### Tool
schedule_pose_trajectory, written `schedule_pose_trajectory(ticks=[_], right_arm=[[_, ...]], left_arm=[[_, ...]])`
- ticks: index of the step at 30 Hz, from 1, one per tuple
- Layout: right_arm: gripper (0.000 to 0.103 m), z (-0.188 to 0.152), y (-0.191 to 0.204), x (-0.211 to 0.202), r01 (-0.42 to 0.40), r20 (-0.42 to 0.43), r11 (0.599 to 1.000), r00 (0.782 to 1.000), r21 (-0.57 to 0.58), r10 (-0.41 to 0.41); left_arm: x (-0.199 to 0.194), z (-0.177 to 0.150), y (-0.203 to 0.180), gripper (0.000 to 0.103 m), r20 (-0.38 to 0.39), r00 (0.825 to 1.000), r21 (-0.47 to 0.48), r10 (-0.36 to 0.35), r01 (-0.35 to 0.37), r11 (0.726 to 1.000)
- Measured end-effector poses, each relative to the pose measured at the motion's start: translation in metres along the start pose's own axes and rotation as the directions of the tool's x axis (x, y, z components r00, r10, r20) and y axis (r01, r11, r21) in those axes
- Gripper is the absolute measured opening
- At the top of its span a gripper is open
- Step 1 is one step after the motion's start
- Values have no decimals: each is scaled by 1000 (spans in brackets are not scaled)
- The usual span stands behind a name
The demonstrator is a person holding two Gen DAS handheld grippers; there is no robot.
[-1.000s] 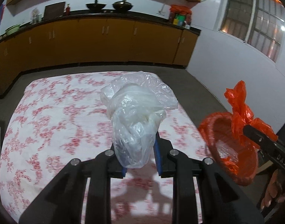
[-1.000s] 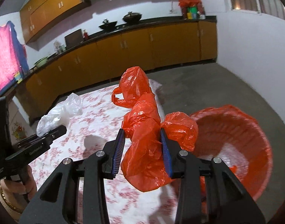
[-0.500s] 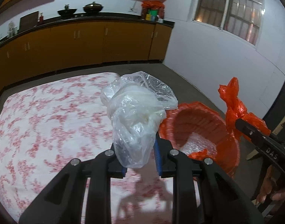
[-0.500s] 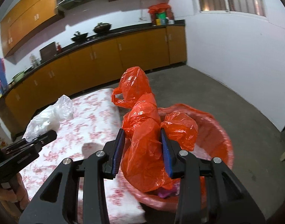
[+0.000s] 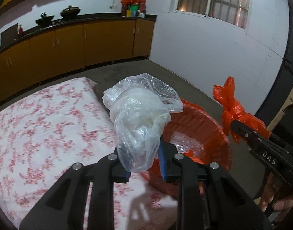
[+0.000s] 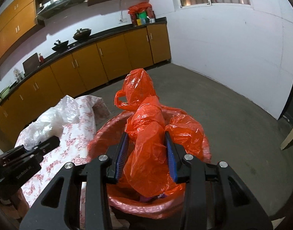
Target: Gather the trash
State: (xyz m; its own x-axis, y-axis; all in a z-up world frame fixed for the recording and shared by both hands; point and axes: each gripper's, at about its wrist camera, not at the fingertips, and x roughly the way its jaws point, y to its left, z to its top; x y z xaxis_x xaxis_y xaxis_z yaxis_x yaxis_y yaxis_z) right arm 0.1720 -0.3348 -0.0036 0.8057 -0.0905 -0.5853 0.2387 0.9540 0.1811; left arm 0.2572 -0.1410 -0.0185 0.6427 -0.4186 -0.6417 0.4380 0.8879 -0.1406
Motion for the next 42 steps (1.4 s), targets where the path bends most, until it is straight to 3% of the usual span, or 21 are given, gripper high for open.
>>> schedule_pose_trajectory(ticks=[16, 20, 24, 28, 32, 34, 38, 42], right_arm=[[39, 8, -32, 11, -46, -13, 995, 999, 90, 47], [53, 8, -41, 9, -57, 0, 991, 998, 117, 58], [60, 6, -48, 4, -56, 10, 990, 998, 128, 55], [74, 4, -49, -8, -8, 34, 995, 999, 103, 5], [92, 0, -36, -34, 52, 102, 998, 993, 23, -54], [95, -5, -27, -50, 81, 147, 997, 986, -17, -78], [100, -17, -10, -78, 92, 211, 995, 974, -49, -80], [101, -29, 4, -100, 82, 234, 995, 970, -60, -66]], left_arm=[[44, -3, -33, 26, -78, 990, 0, -115, 116, 993], [54, -4, -33, 41, -95, 988, -7, -125, 124, 992], [58, -9, -31, 44, -112, 987, -13, -118, 117, 993], [48, -14, -17, 56, -97, 993, -31, -72, 69, 997], [16, -23, -4, 75, -19, 1000, -9, 22, -22, 1000], [-4, -29, 0, 82, 25, 997, 8, 71, -72, 997], [-51, -46, 10, 94, 113, 979, 23, 170, -174, 984], [-95, -60, 21, 99, 180, 951, 4, 252, -257, 967]])
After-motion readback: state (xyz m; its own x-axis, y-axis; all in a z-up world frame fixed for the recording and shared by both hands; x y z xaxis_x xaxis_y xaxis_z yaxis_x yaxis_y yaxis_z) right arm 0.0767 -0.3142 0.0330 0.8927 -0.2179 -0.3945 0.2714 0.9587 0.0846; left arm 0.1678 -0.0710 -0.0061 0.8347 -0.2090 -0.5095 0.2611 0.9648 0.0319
